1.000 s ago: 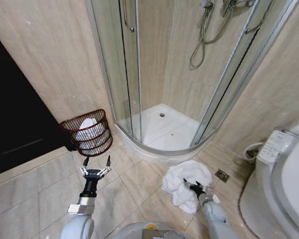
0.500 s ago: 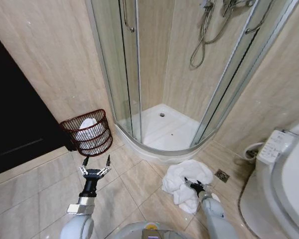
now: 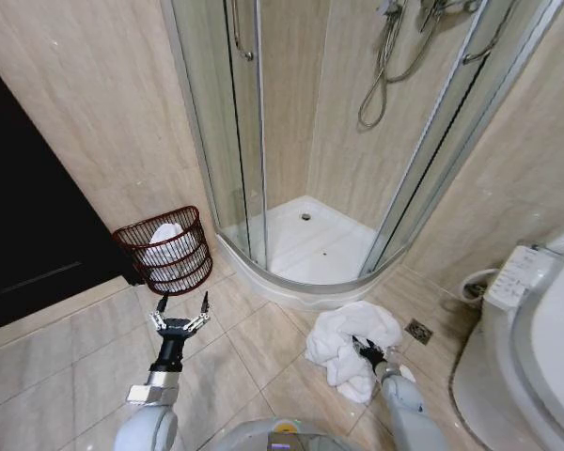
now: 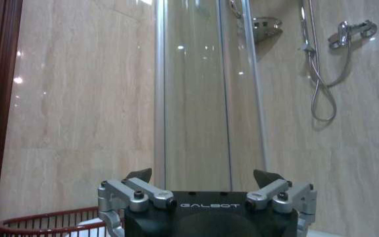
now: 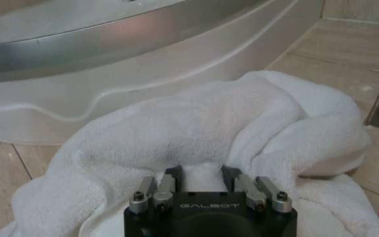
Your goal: Discard the used towel into the hamper.
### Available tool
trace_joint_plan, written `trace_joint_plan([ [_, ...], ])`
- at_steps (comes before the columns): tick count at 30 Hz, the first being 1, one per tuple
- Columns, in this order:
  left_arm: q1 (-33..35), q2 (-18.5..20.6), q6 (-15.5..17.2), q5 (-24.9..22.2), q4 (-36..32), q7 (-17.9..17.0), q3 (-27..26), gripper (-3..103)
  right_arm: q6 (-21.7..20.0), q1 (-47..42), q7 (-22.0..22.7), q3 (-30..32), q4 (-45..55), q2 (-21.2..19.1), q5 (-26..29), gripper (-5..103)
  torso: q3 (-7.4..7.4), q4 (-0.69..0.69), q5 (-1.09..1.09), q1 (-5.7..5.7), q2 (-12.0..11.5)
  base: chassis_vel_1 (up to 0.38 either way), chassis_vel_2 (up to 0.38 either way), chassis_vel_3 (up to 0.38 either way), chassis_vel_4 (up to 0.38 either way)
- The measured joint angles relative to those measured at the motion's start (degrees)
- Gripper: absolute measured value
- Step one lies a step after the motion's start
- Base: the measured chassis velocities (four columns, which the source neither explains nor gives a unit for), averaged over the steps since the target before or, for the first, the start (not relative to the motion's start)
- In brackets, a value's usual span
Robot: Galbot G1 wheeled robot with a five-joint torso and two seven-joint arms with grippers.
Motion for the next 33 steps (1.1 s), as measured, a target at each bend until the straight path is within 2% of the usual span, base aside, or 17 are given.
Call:
trace_joint_plan([
  [1,0.01,-0.03,0.0,0.06,-0.01,0.02,0.03,100,0.15,-0.09,-0.01,0.04,-0.01,0.0,0.07,38,0.0,0.0,0.0,0.0,0.0,0.0,0.0,0.0,0.0],
  [2,0.03,-0.07,0.0,0.1,-0.05,0.03,0.07,100,0.29,-0.16,-0.02,0.06,-0.02,0.01,0.13,33,0.0,0.0,0.0,0.0,0.0,0.0,0.0,0.0,0.0],
  [4,0.05,-0.1,0.0,0.14,-0.09,0.05,0.11,100,0.38,-0.19,-0.02,0.08,-0.02,0.03,0.19,33,0.0,0.0,0.0,0.0,0.0,0.0,0.0,0.0,0.0],
  [7,0.06,-0.18,0.0,0.22,-0.2,0.09,0.19,100,0.56,-0.26,-0.03,0.08,0.01,0.09,0.33,16,0.0,0.0,0.0,0.0,0.0,0.0,0.0,0.0,0.0],
  [8,0.06,-0.18,0.0,0.22,-0.2,0.09,0.19,100,0.56,-0.26,-0.03,0.08,0.01,0.09,0.33,16,0.0,0.0,0.0,0.0,0.0,0.0,0.0,0.0,0.0],
  [10,0.05,-0.19,-0.03,0.29,-0.2,0.1,0.2,100,0.78,-0.27,-0.04,0.09,0.02,0.1,0.4,6,0.0,0.0,0.0,0.0,0.0,0.0,0.0,0.0,0.0],
  [12,0.06,-0.19,-0.05,0.32,-0.2,0.1,0.2,100,1.02,-0.27,-0.04,0.09,-0.04,0.09,0.43,3,0.0,0.0,0.01,0.0,0.0,0.0,0.0,0.0,0.0],
  [19,0.07,-0.19,-0.06,0.45,-0.28,0.14,0.25,100,2.41,-0.83,0.24,0.29,0.74,0.16,1.26,2,0.0,0.0,0.01,0.0,0.0,0.0,0.0,0.0,0.0],
  [26,0.07,-0.44,-0.06,1.12,-0.35,0.17,0.69,100,5.58,-1.7,2.61,-0.04,2.12,0.51,2.91,2,0.0,0.0,0.01,0.0,0.0,0.0,0.0,0.0,0.0],
  [33,0.1,-0.56,-0.05,1.35,-0.64,0.22,0.79,100,6.57,-2.56,3.13,0.15,2.09,0.5,3.26,2,0.0,0.0,0.0,0.0,0.0,0.0,0.0,0.0,0.0],
])
